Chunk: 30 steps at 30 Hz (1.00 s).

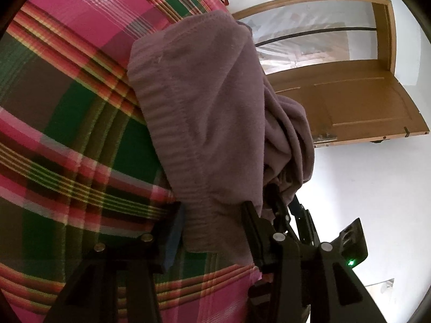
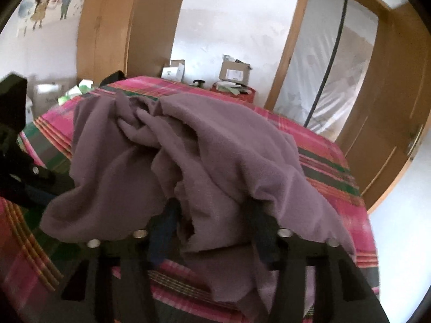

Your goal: Fold clothes

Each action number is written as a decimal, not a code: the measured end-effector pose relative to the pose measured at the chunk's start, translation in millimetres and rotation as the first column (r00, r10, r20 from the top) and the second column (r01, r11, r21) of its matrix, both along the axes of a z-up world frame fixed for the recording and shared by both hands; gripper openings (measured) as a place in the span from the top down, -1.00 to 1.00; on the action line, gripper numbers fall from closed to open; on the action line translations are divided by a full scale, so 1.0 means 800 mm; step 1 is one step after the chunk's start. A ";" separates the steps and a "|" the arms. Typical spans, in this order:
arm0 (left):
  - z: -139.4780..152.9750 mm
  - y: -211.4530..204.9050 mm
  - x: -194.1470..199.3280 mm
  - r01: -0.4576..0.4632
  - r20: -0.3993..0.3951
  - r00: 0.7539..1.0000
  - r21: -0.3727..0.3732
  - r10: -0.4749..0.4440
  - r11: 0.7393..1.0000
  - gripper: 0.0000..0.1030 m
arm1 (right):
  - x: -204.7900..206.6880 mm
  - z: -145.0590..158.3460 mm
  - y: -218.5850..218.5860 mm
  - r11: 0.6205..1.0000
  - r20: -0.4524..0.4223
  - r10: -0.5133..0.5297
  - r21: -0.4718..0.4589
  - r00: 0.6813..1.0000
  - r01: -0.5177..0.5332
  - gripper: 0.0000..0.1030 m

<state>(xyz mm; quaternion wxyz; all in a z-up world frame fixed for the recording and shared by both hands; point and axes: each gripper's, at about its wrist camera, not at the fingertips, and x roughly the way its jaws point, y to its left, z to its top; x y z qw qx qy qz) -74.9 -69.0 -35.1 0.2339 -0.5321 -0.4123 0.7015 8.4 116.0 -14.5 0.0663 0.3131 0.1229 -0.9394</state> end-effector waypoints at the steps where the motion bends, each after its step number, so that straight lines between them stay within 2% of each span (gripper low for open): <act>1: 0.000 -0.001 0.000 0.002 -0.002 1.000 0.001 -0.002 1.000 0.19 | 0.001 0.000 0.003 1.000 0.000 -0.002 -0.007 1.000 0.002 0.33; 4: 0.001 -0.007 0.001 -0.001 -0.006 1.000 -0.006 0.001 1.000 0.42 | 0.002 0.005 0.010 1.000 -0.016 -0.016 -0.012 1.000 0.016 0.61; 8: 0.001 -0.013 0.001 -0.024 -0.022 0.999 -0.011 0.024 1.000 0.77 | 0.003 0.012 0.019 0.999 -0.045 -0.037 -0.013 0.998 0.036 0.75; 11: 0.001 -0.019 0.000 -0.044 -0.028 0.999 -0.021 0.043 0.999 0.84 | 0.004 0.017 0.026 0.999 -0.066 -0.052 -0.015 0.996 0.051 0.77; 17: 0.002 -0.019 -0.002 -0.049 -0.035 0.998 -0.039 0.047 0.998 0.84 | 0.000 0.026 0.042 0.996 -0.099 -0.093 -0.010 0.991 0.092 0.79; 21: 0.015 -0.014 0.005 0.001 -0.065 0.998 -0.093 -0.007 0.996 0.84 | -0.009 0.033 0.049 0.994 -0.116 -0.104 0.007 0.988 0.106 0.79; 24: 0.029 -0.008 0.012 0.022 -0.096 0.995 -0.172 -0.039 0.985 0.63 | -0.016 0.036 0.056 0.993 -0.123 -0.115 0.011 0.986 0.117 0.79; 25: 0.031 -0.009 0.018 0.031 -0.094 0.994 -0.173 -0.048 0.984 0.51 | -0.018 0.037 0.058 0.993 -0.125 -0.118 0.012 0.985 0.121 0.79; 30: 0.053 -0.003 0.035 0.090 -0.116 0.987 -0.181 -0.112 0.979 0.44 | -0.026 0.038 0.069 0.990 -0.128 -0.134 0.016 0.983 0.137 0.79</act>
